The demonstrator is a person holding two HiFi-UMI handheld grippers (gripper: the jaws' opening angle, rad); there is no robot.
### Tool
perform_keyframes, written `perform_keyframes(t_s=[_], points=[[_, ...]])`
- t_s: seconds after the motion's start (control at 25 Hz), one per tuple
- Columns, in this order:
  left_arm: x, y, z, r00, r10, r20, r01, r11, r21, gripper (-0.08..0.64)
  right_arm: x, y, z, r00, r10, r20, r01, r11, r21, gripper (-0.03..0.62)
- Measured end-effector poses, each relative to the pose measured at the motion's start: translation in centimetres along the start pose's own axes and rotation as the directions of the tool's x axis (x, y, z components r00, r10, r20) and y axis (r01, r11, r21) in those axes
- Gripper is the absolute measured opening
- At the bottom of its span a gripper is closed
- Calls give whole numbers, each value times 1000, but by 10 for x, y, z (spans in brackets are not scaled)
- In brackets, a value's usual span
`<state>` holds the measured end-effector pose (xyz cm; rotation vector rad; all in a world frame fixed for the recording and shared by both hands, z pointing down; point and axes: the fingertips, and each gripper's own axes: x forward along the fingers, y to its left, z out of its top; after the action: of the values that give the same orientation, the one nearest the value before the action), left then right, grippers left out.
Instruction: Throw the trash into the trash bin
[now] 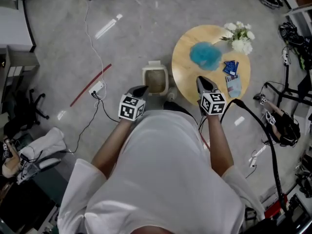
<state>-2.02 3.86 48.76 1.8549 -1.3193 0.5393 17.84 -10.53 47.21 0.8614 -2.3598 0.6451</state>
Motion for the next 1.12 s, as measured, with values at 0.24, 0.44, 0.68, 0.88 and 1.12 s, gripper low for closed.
perform_keyframes(t_s=[0.24,0.44,0.68,0.88,1.12], points=[[-3,3,-9,997,76,4,-75,993,-89,6,25,-51,10,997,-8,-74,2,997,-81,54],[-3,-1,-18,993,119,-2,-118,983,-143,5,50,-91,14,991,-41,-125,28,994,-109,86],[7,-7,-10,992,125,-5,-124,980,-158,5,79,-122,17,983,-66,-173,50,994,-95,100],[9,0,-5,989,150,2,-147,968,-203,6,100,-141,15,970,-81,-227,67,995,-71,128],[8,6,-6,984,179,-10,-176,956,-236,5,131,-167,-1,920,-156,-359,109,983,-146,254]])
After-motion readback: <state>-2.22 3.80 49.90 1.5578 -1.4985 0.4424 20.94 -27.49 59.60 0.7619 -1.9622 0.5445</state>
